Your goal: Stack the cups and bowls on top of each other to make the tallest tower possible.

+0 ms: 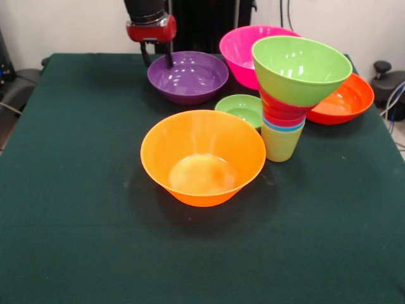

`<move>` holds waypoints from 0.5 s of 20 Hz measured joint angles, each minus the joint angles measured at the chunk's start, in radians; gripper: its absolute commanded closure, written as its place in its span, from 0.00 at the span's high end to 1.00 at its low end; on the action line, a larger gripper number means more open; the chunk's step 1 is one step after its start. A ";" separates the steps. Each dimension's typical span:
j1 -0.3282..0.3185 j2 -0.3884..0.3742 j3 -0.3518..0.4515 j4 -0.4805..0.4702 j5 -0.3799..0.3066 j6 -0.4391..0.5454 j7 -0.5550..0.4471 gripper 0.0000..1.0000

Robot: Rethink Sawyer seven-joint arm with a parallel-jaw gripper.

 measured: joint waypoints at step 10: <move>0.017 0.031 0.018 -0.019 0.000 0.000 0.000 1.00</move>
